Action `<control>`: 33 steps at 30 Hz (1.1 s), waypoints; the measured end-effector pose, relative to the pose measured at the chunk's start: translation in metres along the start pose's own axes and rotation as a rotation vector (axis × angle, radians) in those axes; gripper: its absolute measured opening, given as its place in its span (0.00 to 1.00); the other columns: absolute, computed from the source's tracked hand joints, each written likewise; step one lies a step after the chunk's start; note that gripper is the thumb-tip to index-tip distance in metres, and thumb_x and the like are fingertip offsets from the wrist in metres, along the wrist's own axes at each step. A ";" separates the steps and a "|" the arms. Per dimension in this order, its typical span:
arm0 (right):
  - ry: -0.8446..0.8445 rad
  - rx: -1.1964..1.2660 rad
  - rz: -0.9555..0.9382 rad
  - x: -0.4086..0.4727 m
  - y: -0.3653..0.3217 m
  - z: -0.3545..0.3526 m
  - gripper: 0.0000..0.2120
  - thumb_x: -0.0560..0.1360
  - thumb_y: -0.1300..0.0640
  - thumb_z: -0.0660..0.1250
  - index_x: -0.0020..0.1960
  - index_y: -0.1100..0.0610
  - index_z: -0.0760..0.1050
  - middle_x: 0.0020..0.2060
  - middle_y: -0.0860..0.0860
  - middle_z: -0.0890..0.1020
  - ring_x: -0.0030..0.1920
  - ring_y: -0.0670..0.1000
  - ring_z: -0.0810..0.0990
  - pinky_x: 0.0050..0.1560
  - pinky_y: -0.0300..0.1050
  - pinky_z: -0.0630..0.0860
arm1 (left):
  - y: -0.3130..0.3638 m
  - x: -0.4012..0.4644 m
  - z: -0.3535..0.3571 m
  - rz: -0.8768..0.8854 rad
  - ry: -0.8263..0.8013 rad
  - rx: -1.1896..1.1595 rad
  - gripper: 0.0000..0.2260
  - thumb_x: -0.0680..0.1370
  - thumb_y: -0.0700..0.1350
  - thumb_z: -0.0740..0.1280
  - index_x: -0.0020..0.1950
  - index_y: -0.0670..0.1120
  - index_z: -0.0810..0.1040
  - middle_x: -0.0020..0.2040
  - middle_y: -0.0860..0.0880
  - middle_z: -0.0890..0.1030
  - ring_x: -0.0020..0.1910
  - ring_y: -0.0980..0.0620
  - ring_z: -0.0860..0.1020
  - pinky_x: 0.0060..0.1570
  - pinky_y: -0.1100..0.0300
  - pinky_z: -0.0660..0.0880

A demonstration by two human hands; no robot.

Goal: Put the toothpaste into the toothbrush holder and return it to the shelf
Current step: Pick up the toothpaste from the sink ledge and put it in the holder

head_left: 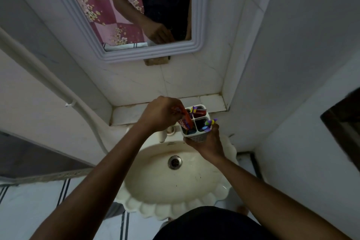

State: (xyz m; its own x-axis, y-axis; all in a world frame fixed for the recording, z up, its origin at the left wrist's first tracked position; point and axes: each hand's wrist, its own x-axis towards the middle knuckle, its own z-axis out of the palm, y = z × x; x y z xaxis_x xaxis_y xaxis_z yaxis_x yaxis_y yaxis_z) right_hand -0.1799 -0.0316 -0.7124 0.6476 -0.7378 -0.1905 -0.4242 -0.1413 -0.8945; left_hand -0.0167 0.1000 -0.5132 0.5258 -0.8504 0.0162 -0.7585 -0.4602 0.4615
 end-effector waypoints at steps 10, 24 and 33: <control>-0.010 0.062 0.043 -0.009 0.014 -0.001 0.67 0.56 0.25 0.90 0.83 0.42 0.59 0.75 0.47 0.79 0.74 0.51 0.83 0.70 0.57 0.87 | -0.003 0.003 0.023 -0.046 -0.043 0.003 0.07 0.78 0.52 0.75 0.55 0.55 0.86 0.50 0.58 0.89 0.47 0.56 0.86 0.51 0.50 0.83; 0.022 0.004 0.013 -0.021 -0.033 -0.001 0.68 0.57 0.25 0.89 0.84 0.48 0.57 0.76 0.49 0.78 0.74 0.54 0.83 0.70 0.60 0.86 | -0.006 0.006 0.046 0.035 0.027 0.378 0.08 0.80 0.48 0.69 0.55 0.52 0.86 0.45 0.51 0.87 0.55 0.48 0.81 0.67 0.45 0.61; 0.021 0.013 0.052 -0.023 -0.038 0.002 0.74 0.55 0.26 0.90 0.87 0.46 0.52 0.79 0.51 0.77 0.76 0.55 0.82 0.71 0.59 0.86 | -0.002 0.020 0.043 -0.071 -0.070 0.299 0.08 0.82 0.49 0.68 0.56 0.48 0.84 0.50 0.50 0.88 0.56 0.47 0.84 0.78 0.38 0.55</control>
State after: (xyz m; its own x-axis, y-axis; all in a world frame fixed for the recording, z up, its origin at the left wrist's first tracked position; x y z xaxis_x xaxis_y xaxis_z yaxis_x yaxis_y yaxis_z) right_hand -0.1775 -0.0086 -0.6749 0.6114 -0.7576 -0.2288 -0.4490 -0.0941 -0.8885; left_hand -0.0216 0.0731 -0.5518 0.5617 -0.8241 -0.0728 -0.8059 -0.5649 0.1774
